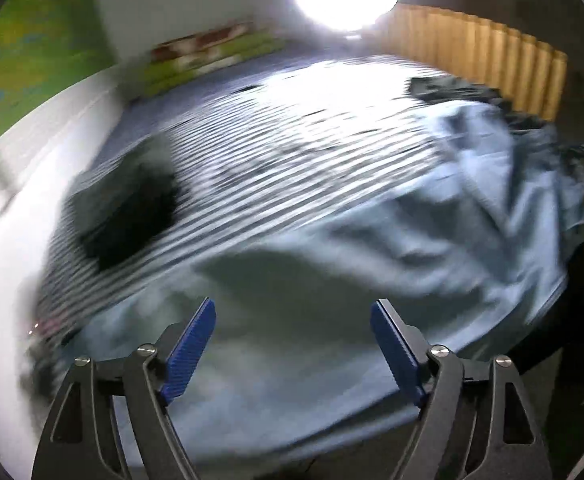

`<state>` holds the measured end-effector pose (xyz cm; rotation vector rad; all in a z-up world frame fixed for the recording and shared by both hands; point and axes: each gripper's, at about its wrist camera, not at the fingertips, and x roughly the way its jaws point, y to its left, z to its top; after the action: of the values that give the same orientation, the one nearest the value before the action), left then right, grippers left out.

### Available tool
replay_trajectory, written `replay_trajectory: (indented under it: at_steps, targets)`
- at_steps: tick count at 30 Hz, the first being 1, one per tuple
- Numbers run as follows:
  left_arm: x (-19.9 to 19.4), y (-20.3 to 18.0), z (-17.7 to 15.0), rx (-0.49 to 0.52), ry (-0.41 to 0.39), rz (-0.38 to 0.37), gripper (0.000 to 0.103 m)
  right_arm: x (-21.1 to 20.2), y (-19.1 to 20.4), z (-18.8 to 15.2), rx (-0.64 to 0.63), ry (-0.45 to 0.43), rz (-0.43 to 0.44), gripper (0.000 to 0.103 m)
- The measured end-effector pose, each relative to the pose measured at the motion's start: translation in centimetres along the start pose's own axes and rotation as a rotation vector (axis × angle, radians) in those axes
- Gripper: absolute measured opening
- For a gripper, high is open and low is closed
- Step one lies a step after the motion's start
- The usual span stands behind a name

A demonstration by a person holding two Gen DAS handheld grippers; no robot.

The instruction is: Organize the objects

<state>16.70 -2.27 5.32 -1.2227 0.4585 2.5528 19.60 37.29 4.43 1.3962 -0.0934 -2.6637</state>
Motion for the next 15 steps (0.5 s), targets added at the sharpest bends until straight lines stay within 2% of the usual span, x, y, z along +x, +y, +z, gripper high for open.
replay_trajectory:
  at_steps: [4, 8, 11, 15]
  targets:
    - [3.7, -5.9, 5.9, 0.011, -0.024, -0.147, 0.086, 0.2, -3.6, 3.3, 0.116, -0.021, 0.014, 0.033]
    - [8.8, -10.4, 10.5, -0.017, 0.023, -0.243, 0.09, 1.5, -4.0, 7.9, 0.155, -0.048, 0.033, 0.045]
    - [11.7, -12.8, 11.7, -0.033, 0.065, -0.292, 0.09, 3.7, -3.3, 11.6, 0.169, -0.031, 0.056, 0.047]
    - [15.0, -15.6, 11.2, -0.012, 0.121, -0.344, 0.09, 8.2, -1.6, 15.7, 0.203, 0.049, 0.088, 0.048]
